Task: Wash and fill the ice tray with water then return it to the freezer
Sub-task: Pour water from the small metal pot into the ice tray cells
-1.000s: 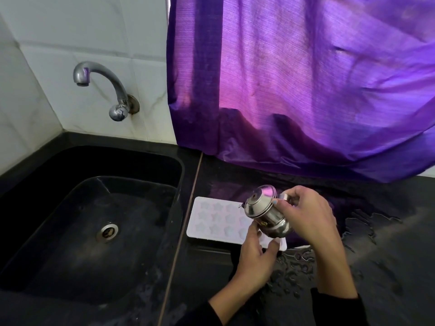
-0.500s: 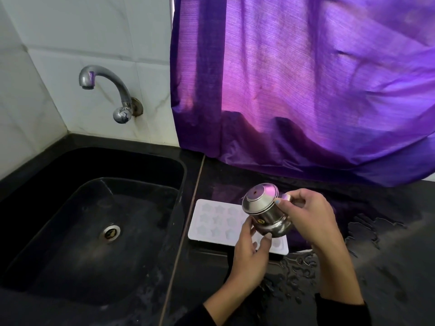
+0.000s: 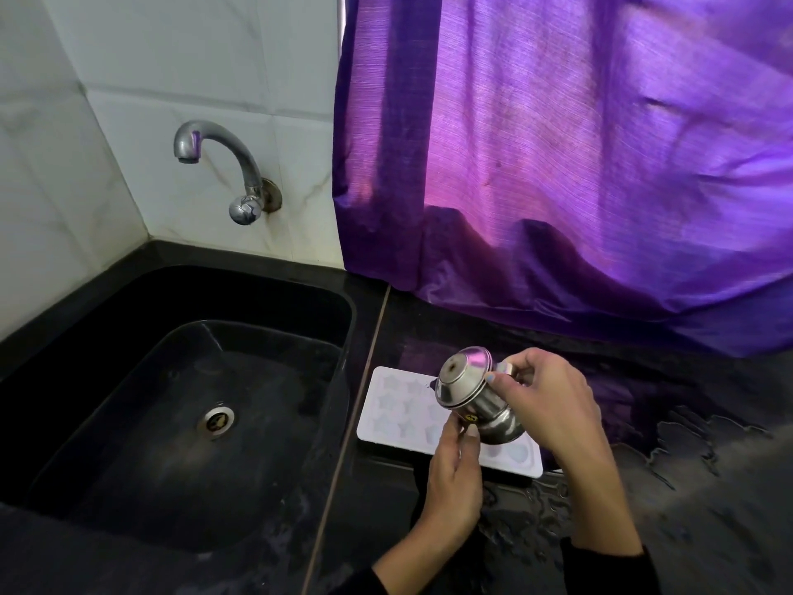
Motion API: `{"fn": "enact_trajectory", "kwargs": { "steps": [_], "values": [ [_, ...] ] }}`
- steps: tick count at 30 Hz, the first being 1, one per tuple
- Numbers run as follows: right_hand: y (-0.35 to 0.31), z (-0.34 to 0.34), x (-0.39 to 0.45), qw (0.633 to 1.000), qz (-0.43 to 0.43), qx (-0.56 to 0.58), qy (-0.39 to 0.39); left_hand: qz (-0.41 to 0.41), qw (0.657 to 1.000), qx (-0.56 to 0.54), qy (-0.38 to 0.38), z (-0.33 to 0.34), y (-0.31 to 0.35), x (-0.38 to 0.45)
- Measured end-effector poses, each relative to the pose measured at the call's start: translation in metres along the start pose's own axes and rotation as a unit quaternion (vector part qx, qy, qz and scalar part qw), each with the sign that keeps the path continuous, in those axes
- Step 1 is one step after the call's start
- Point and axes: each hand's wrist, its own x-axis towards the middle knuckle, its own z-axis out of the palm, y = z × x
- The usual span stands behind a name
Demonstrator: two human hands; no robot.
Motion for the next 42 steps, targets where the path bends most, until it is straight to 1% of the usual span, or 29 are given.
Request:
{"fn": "enact_trajectory", "kwargs": {
  "steps": [12,21,27,31,33,35,39,42],
  "values": [
    [-0.006,0.004,0.002,0.999,-0.006,-0.036,-0.001,-0.006,1.000,-0.011,-0.012,0.000,0.004,0.002],
    [-0.003,0.002,0.000,1.000,-0.002,-0.028,0.002,-0.004,1.000,-0.014,-0.014,0.001,0.000,0.003],
    [0.001,0.002,0.001,0.999,0.010,0.046,0.000,0.004,1.000,-0.012,0.013,-0.003,0.000,0.005],
    [-0.001,0.003,0.002,0.994,0.004,0.107,0.008,0.021,0.998,-0.038,0.047,-0.007,0.000,0.008],
    [-0.005,0.005,0.002,0.993,-0.003,0.117,0.010,0.025,0.997,-0.051,0.060,-0.009,0.002,0.008],
    [-0.009,0.008,0.002,0.995,-0.013,0.103,0.007,0.026,0.996,-0.060,0.067,-0.010,0.005,0.006],
    [-0.020,0.015,0.000,0.999,-0.031,0.023,0.011,0.017,0.995,-0.070,0.073,-0.014,0.004,0.008],
    [-0.025,0.021,-0.002,0.999,-0.040,-0.012,0.015,0.007,0.994,-0.070,0.083,-0.016,0.000,0.009]
  ]
}}
